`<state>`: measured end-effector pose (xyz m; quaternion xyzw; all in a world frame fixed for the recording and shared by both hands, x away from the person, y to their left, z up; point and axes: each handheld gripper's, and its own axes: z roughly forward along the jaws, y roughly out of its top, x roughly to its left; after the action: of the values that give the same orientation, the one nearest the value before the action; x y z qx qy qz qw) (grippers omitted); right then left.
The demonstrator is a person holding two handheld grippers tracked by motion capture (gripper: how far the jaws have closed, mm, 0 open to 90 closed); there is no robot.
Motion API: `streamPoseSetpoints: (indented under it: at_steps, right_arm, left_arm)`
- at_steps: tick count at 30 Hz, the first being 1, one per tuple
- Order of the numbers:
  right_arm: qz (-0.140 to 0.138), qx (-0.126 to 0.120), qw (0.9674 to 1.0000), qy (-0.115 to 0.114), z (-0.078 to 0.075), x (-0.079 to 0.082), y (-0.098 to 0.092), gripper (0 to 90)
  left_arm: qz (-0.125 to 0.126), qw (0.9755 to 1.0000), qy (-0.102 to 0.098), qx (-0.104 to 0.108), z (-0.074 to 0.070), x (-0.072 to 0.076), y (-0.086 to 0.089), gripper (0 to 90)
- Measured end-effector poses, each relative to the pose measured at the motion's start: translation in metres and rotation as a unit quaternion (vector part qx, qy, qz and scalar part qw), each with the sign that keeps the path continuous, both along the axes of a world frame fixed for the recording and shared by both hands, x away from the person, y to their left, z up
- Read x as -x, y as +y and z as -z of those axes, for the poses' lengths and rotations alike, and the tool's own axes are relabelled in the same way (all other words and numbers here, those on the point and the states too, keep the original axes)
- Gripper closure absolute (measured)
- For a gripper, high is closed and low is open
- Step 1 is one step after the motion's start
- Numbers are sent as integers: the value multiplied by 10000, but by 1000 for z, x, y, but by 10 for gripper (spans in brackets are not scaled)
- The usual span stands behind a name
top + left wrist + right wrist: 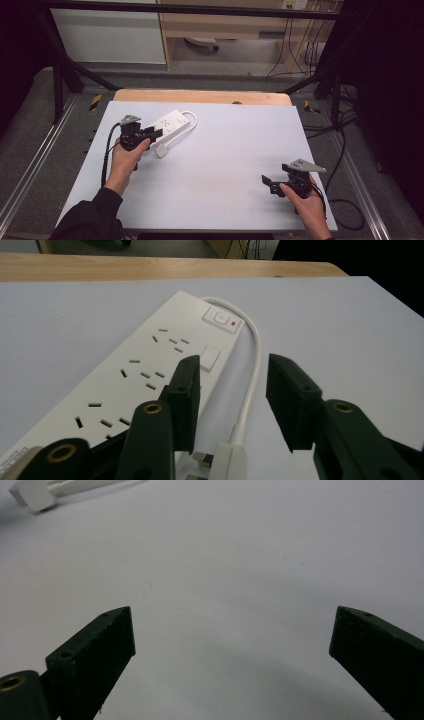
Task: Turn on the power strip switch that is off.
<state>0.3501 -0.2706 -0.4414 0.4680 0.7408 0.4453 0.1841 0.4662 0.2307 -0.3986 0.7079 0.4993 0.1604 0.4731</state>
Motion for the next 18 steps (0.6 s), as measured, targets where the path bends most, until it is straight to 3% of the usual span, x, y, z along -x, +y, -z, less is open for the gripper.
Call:
streamPoseSetpoints:
  at_steps: [7, 18]
  right_arm:
    - [-27, 21, 10000, 14, 0, 1, 1, 49]
    - [-19, -14, 10000, 15, 0, 1, 1, 48]
  left_arm:
    - [-7, 9999, 91, 88, 4, -5, -1, 696]
    - [-3, 9998, 0, 219, 5, -13, -1, 841]
